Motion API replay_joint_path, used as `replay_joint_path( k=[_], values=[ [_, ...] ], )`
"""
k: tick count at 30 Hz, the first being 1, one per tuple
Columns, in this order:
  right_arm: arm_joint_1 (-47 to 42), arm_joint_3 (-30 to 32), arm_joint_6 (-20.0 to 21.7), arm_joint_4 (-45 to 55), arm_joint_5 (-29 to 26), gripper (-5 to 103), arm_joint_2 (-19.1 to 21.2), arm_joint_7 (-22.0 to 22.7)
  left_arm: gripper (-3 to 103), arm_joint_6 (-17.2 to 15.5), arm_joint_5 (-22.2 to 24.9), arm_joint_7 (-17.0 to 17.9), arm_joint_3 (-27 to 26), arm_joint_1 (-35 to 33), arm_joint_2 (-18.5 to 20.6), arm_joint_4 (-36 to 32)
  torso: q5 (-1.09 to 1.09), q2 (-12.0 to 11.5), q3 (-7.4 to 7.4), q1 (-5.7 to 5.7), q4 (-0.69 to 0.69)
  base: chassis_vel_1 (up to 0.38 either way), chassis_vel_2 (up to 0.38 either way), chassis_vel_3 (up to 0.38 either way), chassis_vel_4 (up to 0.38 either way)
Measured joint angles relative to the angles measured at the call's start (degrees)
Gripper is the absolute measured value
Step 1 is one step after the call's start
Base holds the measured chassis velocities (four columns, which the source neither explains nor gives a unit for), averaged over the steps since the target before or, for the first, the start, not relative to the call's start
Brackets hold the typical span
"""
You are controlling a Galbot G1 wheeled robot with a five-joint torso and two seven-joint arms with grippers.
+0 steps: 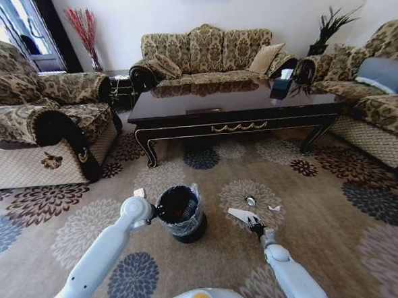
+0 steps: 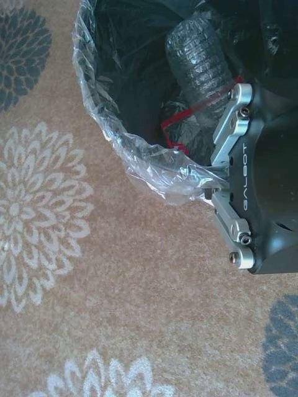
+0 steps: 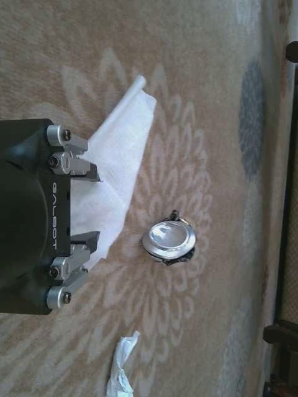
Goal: Move to the front of the table and pick up the trash from the floor, then place it into the trash bin.
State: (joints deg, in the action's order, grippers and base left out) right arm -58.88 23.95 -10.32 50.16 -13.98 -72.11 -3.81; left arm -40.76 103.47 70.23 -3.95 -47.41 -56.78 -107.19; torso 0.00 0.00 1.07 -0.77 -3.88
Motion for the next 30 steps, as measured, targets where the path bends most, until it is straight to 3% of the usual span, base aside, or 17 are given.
replay_joint_path(
  k=[1, 5, 7, 8, 11, 13, 16, 19, 20, 23, 26, 28, 30],
  values=[
    [0.00, 0.00, 0.00, 0.00, 0.00, 45, 0.00, 0.00, 0, 0.00, 0.00, 0.00, 0.00, 0.00, 0.00, 0.00, 0.00, 0.00, 0.00, 0.00, 0.00, 0.000, 0.000, 0.000, 0.000],
    [1.13, 0.35, -0.09, -2.49, 1.42, 67, -0.37, -0.18, 0, -0.02, 0.04, -0.16, -0.06, 0.14, 0.04, 0.19, -0.03, 0.00, -0.01, 0.00, -0.01, 0.000, 0.000, 0.000, 0.000],
    [1.26, 0.38, -0.12, -2.71, 1.57, 67, -0.37, -0.19, 0, -0.03, 0.04, -0.17, -0.06, 0.14, -0.01, 0.23, -0.04, 0.00, -0.01, 0.00, -0.01, 0.000, 0.000, 0.000, 0.000],
    [1.33, 0.37, -0.13, -2.84, 1.66, 76, -0.35, -0.22, 0, -0.02, 0.04, -0.18, -0.06, 0.14, -0.04, 0.27, -0.04, 0.00, 0.00, 0.00, -0.01, 0.000, 0.000, 0.000, 0.000],
    [1.35, 0.10, -0.15, -2.81, 1.74, 63, -0.28, -0.39, 0, -0.03, -0.02, -0.26, -0.06, 0.11, -0.17, 0.39, 0.00, 0.00, -0.01, 0.00, 0.00, 0.000, 0.000, 0.000, 0.000],
    [1.34, 0.08, -0.14, -2.78, 1.75, 63, -0.27, -0.39, 0, -0.03, -0.03, -0.29, -0.06, 0.11, -0.17, 0.41, 0.01, 0.00, -0.01, 0.00, 0.01, 0.000, 0.000, 0.000, 0.000],
    [1.18, -0.06, -0.13, -2.54, 1.82, 46, -0.27, -0.46, 0, -0.03, -0.09, -0.36, -0.05, 0.16, -0.26, 0.58, 0.02, 0.00, 0.00, 0.00, 0.02, 0.000, 0.000, 0.000, 0.000],
    [1.11, -0.07, -0.11, -2.43, 1.84, 40, -0.29, -0.46, 0, -0.03, -0.11, -0.39, -0.04, 0.19, -0.32, 0.58, 0.02, 0.00, -0.01, 0.00, 0.02, 0.000, 0.000, 0.000, 0.000],
    [1.01, -0.10, -0.09, -2.27, 1.84, 30, -0.30, -0.46, 0, -0.03, -0.12, -0.42, -0.04, 0.19, -0.33, 0.58, 0.02, 0.00, 0.00, 0.00, 0.02, 0.000, 0.000, 0.000, 0.000],
    [0.87, -0.15, -0.04, -1.94, 1.83, 24, -0.29, -0.45, 0, -0.03, -0.16, -0.46, -0.04, 0.15, -0.30, 0.59, 0.02, 0.00, 0.00, 0.00, 0.01, 0.000, 0.000, 0.000, 0.000],
    [0.56, -0.21, 0.08, -1.22, 1.57, 8, 0.00, -0.22, 0, -0.03, -0.24, -0.55, -0.04, 0.01, -0.28, 0.58, -0.01, 0.00, 0.00, 0.00, -0.02, 0.000, 0.000, 0.000, 0.000],
    [0.42, -0.23, 0.14, -0.82, 1.34, 8, 0.12, -0.14, 0, -0.03, -0.26, -0.57, -0.04, -0.01, -0.31, 0.57, 0.00, 0.00, 0.00, 0.00, -0.03, 0.000, 0.000, 0.000, 0.000],
    [-0.23, -0.37, 0.25, 1.15, 0.57, 2, 0.66, 0.13, 0, -0.03, -0.39, -0.60, 0.02, -0.01, -0.53, 0.56, -0.01, 0.00, 0.00, 0.00, -0.03, 0.000, 0.000, 0.000, 0.000]
  ],
)
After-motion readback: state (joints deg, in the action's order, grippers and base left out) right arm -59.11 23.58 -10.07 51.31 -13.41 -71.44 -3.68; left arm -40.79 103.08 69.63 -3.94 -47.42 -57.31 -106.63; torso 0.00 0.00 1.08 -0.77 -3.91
